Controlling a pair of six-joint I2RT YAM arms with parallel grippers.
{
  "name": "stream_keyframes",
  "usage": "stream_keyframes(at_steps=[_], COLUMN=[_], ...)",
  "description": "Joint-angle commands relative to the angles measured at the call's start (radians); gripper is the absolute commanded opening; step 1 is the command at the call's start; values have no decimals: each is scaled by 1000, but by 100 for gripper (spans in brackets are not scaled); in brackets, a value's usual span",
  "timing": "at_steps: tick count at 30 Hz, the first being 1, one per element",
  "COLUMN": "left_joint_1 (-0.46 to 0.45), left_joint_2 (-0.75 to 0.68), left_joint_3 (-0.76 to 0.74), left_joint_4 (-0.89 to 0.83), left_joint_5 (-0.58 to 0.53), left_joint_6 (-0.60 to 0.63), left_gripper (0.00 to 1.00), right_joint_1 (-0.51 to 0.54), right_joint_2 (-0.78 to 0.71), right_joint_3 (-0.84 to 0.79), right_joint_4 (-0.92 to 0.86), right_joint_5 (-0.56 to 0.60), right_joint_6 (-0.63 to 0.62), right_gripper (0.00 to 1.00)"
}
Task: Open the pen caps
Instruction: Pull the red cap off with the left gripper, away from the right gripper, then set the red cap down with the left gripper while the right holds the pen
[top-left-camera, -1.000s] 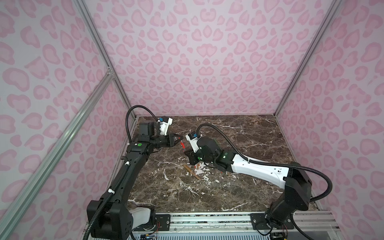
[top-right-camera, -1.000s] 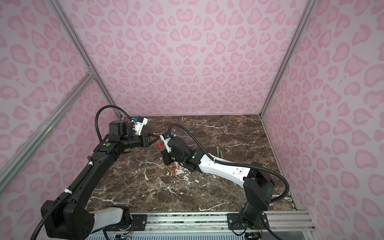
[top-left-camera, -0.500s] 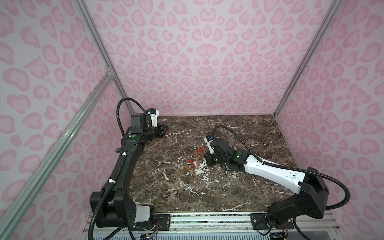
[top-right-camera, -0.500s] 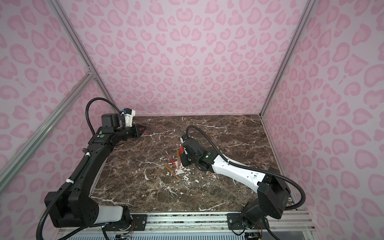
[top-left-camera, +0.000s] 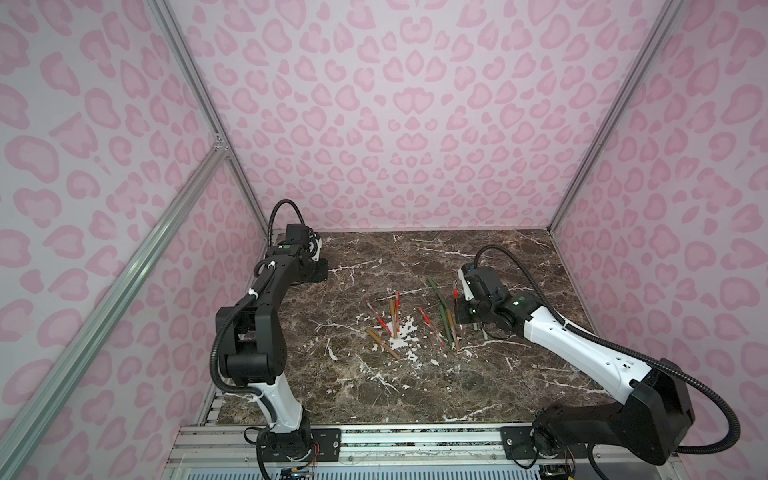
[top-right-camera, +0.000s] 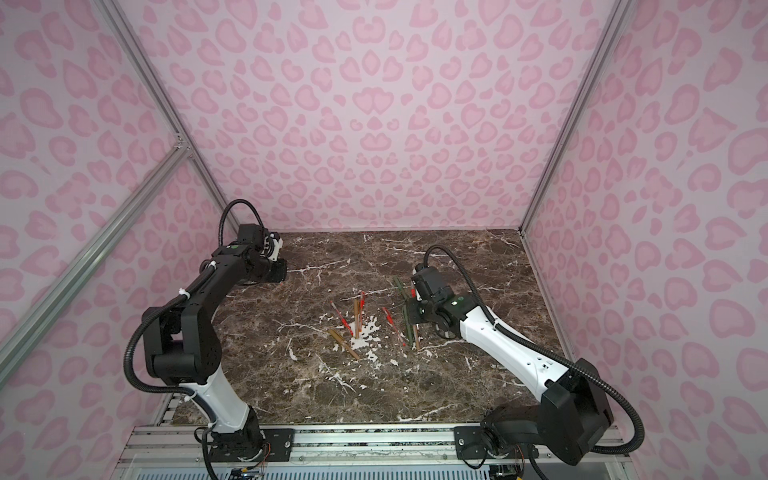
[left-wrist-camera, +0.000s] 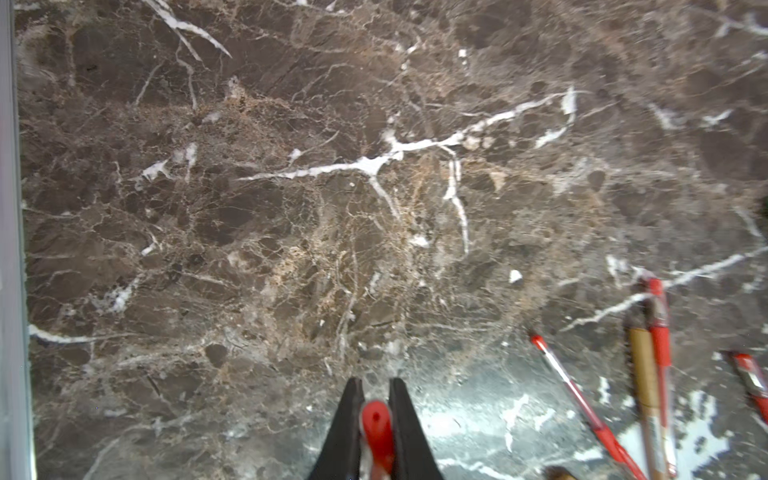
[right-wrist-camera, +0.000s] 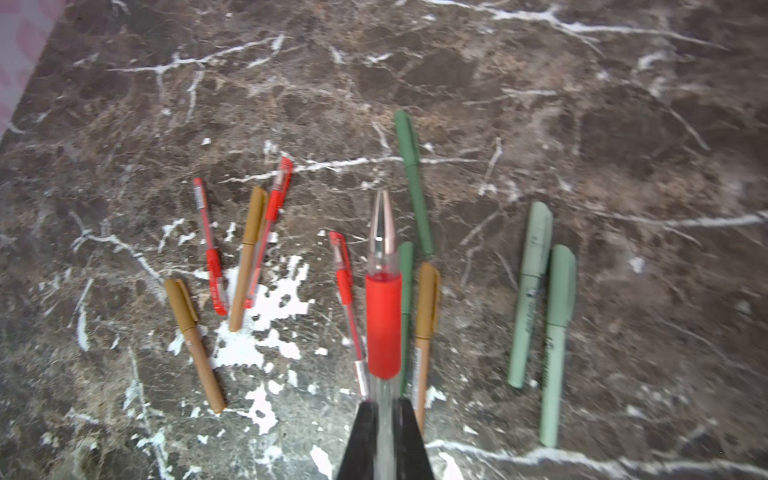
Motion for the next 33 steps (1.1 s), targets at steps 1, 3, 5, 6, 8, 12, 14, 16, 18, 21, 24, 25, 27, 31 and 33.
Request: stream_keyframes(at_steps=[1, 3, 5, 6, 8, 12, 14, 16, 18, 21, 24, 25, 27, 31, 33], left_joint_1=[9, 14, 13, 14, 18, 20, 20, 21, 22, 21, 22, 22, 21, 22, 21], left_joint_2=[96, 164, 223, 243, 291, 378, 402, 417, 432, 445, 453, 459, 459, 425, 414], left_joint_3=[82, 141, 175, 184, 211, 286, 294, 296, 305, 303, 308, 314, 320, 307, 316], left_joint_4=[-89, -126, -145, -149, -160, -206, -211, -205, -210, -214, -212, -217, -225, -221, -227], left_joint_5=[-76, -94, -119, -124, -120, -121, -128, -129, -125, -129, -120, -117, -114, -105, -88], left_joint_6=[51, 55, 64, 67, 65, 56, 56, 52, 49, 47, 45, 43, 44, 40, 34], left_gripper=[3, 4, 4, 3, 3, 3, 3, 4, 7, 15, 25, 27, 29, 35, 35], right_joint_1=[-33, -54, -77, -86, -96, -124, -132, -133, -138, -147, -149, -149, -152, -171, -183], right_joint_2=[-32, -50, -63, -71, -101, -157, -176, -188, -191, -182, -180, -179, -181, -195, -199], right_joint_3=[-26, -39, -46, -49, -72, -134, -142, -149, -155, -140, -126, -126, -127, -122, -121], right_joint_4=[-28, -36, -63, -75, -74, -37, -38, -35, -35, -56, -67, -67, -64, -63, -60], right_joint_5=[-28, -28, -40, -46, -43, -43, -54, -55, -47, -58, -75, -72, -60, -73, -66], right_joint_6=[-18, -29, -30, -31, -40, -20, -12, -18, -24, -20, -33, -36, -35, -40, -56], right_gripper=[0, 0, 0, 0, 0, 0, 0, 0, 0, 0, 0, 0, 0, 0, 0])
